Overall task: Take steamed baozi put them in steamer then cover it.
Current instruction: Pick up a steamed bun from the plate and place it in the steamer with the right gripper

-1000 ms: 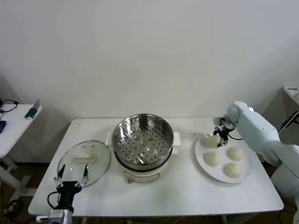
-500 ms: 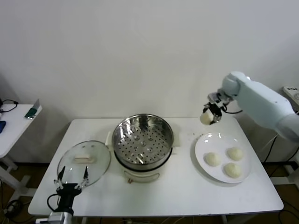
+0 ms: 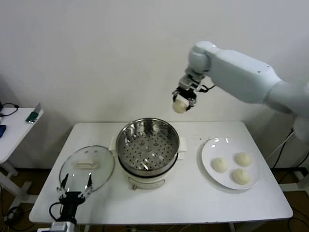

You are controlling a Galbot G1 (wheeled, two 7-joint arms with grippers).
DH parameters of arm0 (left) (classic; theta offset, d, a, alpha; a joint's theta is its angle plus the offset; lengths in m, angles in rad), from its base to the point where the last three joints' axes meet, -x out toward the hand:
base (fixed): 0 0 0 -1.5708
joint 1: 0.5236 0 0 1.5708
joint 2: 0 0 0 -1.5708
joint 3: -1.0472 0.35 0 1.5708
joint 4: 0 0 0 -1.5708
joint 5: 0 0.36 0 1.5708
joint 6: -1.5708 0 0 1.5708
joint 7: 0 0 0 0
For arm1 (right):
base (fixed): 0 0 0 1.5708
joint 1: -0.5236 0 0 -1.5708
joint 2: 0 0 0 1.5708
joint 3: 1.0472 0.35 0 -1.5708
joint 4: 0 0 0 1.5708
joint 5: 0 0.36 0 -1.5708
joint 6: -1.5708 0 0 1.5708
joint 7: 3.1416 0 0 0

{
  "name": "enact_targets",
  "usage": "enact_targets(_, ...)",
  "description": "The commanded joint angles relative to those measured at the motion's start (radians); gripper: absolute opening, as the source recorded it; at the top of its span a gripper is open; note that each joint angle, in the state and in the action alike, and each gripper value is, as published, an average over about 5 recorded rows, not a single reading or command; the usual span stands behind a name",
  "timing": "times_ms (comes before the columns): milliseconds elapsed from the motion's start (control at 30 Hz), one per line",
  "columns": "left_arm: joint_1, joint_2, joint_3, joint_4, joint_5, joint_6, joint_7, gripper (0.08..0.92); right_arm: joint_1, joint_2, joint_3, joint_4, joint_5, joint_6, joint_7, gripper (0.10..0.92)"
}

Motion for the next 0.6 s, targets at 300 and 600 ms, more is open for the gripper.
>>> enact_targets(300,-0.003,-0.009,-0.005,-0.049,-0.002,0.060,-0.017,0.823,-0.207,0.227,0.083,-0.027,-0.398,0.204,0.049,0.713)
enact_targets(600,-0.003,-0.001,-0.014,-0.034,0.003,0.090,-0.054,0.823,-0.302,0.253,0.091,-0.075,-0.471,0.219,0.063,0.721)
